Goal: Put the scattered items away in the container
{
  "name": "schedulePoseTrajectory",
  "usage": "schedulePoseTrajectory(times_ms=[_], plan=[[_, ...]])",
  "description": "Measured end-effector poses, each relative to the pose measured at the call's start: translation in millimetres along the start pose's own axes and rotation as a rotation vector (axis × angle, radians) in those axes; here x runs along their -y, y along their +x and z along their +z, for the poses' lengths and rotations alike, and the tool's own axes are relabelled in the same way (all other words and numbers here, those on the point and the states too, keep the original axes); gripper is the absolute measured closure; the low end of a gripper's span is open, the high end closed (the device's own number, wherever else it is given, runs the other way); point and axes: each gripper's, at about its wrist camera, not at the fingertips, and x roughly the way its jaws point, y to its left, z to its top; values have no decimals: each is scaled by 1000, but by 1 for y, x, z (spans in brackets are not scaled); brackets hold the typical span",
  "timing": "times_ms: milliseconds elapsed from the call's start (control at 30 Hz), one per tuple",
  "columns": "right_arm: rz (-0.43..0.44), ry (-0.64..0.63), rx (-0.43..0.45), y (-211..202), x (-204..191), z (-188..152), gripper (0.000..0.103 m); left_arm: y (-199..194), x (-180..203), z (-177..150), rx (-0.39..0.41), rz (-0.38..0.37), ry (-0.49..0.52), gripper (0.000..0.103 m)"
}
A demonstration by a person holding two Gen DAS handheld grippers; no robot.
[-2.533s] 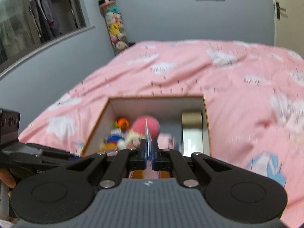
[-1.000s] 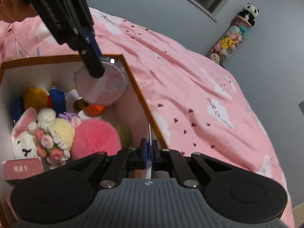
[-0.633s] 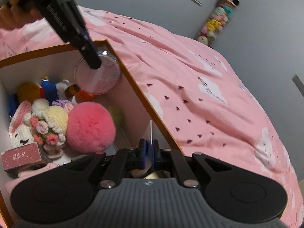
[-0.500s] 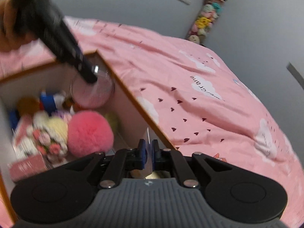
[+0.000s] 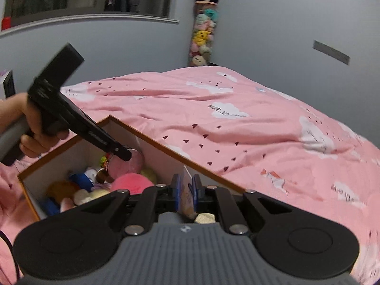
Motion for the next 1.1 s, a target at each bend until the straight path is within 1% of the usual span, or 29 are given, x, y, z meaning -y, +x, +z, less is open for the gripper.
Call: schedulePoseTrajectory(times_ms=[100,267,300,367,533,600,633,667,733,833,867,933,1033,1100], plan=[[-5,59,3,-8,-1,-6,92,5,1,1,-14,24,2,88],[-32,148,-20,-12,-3,-19,92,4,1,2,-22,29,-7,87],[-36,167,-26,-12,-3,-21,92,2,1,2,-20,35,-5,86],[-39,203,-32,-15,-4,-26,92,-5,1,2,-9,45,-2,81],[-47,256,-28,-24,-9,-33,91,-32,-1,1,33,47,-19,80],[-51,283,-27,-28,-13,-34,88,-46,2,-2,58,40,-17,80],[-53,302,-22,-32,-16,-35,83,-54,5,-5,75,36,-12,80],[-53,319,-15,-36,-19,-36,80,-64,9,-9,96,37,-2,80],[-53,349,-3,-42,-25,-37,79,-81,18,-17,138,41,19,79],[-62,382,13,-52,-40,-38,77,-105,35,-34,189,44,45,72],[-65,392,15,-53,-44,-38,75,-110,39,-39,201,47,51,69],[-69,422,18,-58,-52,-39,69,-120,49,-52,220,50,65,68],[-83,464,22,-64,-59,-40,65,-131,60,-67,228,41,78,67],[-106,479,28,-69,-64,-41,63,-138,64,-76,243,32,83,63]])
